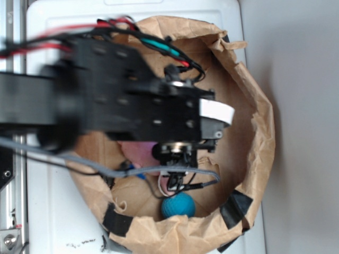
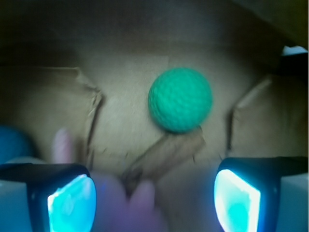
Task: Grab the pink bunny.
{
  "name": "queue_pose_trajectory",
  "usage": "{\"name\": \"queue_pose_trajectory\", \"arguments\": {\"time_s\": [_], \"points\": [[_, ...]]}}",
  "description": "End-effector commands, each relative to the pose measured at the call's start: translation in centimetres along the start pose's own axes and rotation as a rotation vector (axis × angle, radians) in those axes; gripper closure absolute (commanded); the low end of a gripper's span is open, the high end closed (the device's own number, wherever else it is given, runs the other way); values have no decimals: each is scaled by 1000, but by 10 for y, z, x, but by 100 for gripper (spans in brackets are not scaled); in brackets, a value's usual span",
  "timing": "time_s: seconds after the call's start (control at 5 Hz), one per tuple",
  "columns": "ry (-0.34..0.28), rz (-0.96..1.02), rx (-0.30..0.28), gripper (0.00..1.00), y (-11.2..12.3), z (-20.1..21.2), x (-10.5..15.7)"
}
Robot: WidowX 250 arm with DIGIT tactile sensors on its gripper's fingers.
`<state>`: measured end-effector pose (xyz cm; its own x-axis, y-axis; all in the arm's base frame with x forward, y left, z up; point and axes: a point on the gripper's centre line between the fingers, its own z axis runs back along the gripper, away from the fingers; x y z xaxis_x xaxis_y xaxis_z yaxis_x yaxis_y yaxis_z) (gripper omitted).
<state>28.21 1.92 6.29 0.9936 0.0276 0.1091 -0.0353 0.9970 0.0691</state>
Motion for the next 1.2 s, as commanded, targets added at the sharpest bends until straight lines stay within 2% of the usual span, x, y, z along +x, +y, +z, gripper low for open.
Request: {"name": "queue_pose_trajectory", "arguments": {"time_s": [0.0,0.2,0.4,0.6,0.8,1.0], "points": [[21,-103,-55,0,1,25,-27],[39,-98,-91,0,8,43,-35],[54,-103,-89,0,5,43,-36],[51,-123,-63,0,-3,26,-41],[56,-154,-91,0,-10,11,-50],[34,-158,-94,0,-22,-7,-64]]}}
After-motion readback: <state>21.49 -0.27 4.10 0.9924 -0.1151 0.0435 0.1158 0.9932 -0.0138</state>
